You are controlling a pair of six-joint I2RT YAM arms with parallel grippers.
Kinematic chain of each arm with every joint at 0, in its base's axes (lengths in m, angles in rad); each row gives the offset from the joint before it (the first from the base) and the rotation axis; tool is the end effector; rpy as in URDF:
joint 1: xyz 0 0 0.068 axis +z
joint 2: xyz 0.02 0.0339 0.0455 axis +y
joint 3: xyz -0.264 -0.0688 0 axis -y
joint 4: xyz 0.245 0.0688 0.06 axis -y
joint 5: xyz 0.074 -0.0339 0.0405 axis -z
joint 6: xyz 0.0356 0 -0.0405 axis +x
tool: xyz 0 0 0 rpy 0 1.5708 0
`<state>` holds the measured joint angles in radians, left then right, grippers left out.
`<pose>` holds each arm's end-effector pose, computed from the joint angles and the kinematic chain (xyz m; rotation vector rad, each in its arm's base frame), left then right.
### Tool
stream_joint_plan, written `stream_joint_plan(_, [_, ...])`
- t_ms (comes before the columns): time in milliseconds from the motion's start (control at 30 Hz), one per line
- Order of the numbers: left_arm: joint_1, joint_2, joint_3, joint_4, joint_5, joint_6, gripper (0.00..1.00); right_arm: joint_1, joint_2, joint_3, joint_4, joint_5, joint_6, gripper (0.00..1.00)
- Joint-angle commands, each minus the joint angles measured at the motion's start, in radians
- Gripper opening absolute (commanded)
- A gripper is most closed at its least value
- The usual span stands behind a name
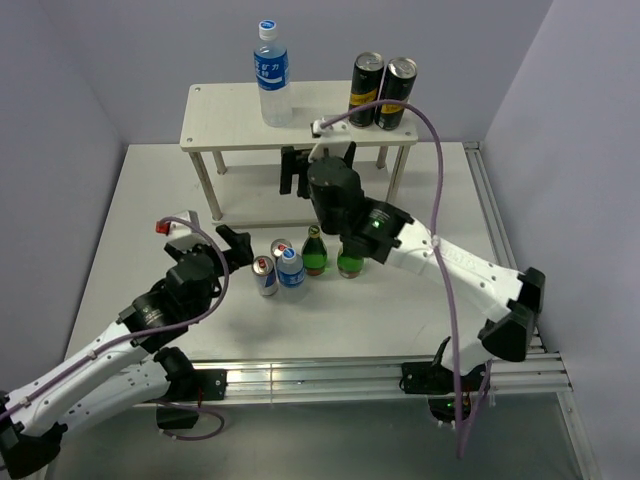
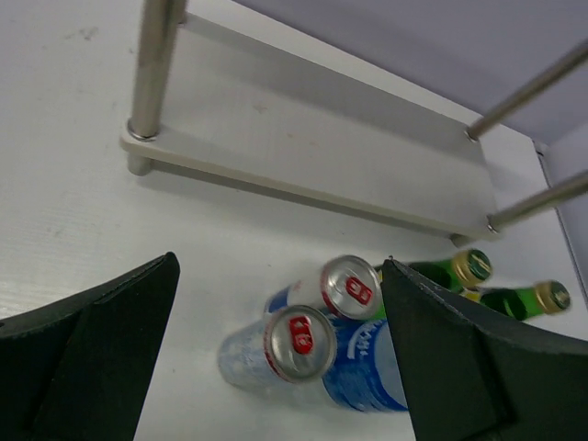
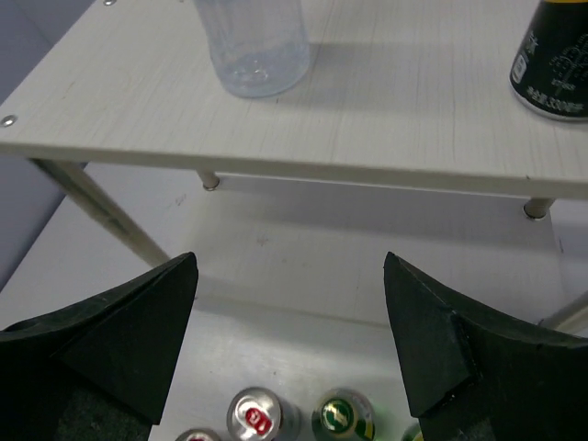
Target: Place and organize the beverage onto the shelf
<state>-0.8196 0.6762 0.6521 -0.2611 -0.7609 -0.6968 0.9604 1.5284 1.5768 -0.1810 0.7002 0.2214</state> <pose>0.1246 -0.0974 0.3047 -0.4079 1.7452 -0.3856 0.2200 0.2744 0.4357 -0.1009 1.6775 0.2954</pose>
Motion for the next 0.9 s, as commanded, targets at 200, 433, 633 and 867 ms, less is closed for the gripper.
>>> stream_joint_plan(200, [-0.416, 0.081, 0.041, -0.098, -0.118, -0.12, 0.99, 0.159, -0.35, -0.227, -0.04, 0.206, 0.085, 0.89])
stream_joint_plan(433, [-0.59, 0.325, -0.012, -0.05, -0.255, -0.294, 0.99, 0.202, -0.597, -0.494, -0.127, 0.255, 0.248, 0.89])
stream_joint_plan(633, [-0.596, 0.489, -0.022, 0.032, -0.299, -0.316, 0.99, 0.204, -0.686, -0.563, -0.218, 0.274, 0.3, 0.89])
stream_joint_plan(867, [-0.54, 0.635, -0.054, 0.243, -0.268, -0.245, 0.99, 0.205, -0.729, -0.62, -0.221, 0.268, 0.315, 0.89])
